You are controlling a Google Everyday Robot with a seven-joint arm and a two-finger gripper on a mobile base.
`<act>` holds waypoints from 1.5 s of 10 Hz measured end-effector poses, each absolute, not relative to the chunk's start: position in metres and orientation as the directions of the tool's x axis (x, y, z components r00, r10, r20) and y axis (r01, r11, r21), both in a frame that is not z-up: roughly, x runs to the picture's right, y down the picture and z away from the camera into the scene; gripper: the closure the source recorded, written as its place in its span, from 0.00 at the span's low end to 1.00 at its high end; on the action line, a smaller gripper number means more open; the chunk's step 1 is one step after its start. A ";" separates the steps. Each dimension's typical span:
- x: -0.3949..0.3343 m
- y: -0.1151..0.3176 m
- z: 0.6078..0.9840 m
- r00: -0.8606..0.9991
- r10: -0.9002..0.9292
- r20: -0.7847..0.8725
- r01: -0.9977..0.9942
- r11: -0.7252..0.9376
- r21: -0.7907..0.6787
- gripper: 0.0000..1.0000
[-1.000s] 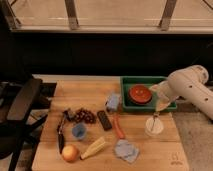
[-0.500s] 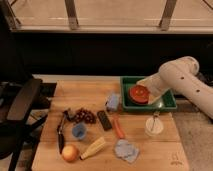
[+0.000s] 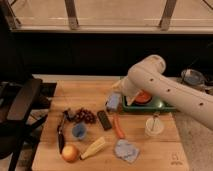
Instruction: Place eraser in tray
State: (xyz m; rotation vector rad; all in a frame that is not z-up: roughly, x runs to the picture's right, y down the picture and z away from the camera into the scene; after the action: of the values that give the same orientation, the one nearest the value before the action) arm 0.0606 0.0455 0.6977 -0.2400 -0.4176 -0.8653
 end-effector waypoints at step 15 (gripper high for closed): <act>-0.006 0.141 0.783 0.057 -0.727 0.685 0.950 0.251 0.186 0.30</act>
State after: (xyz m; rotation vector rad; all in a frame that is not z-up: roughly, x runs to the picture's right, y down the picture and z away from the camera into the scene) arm -0.0062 0.1405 0.7826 -0.3544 -0.7757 -1.3114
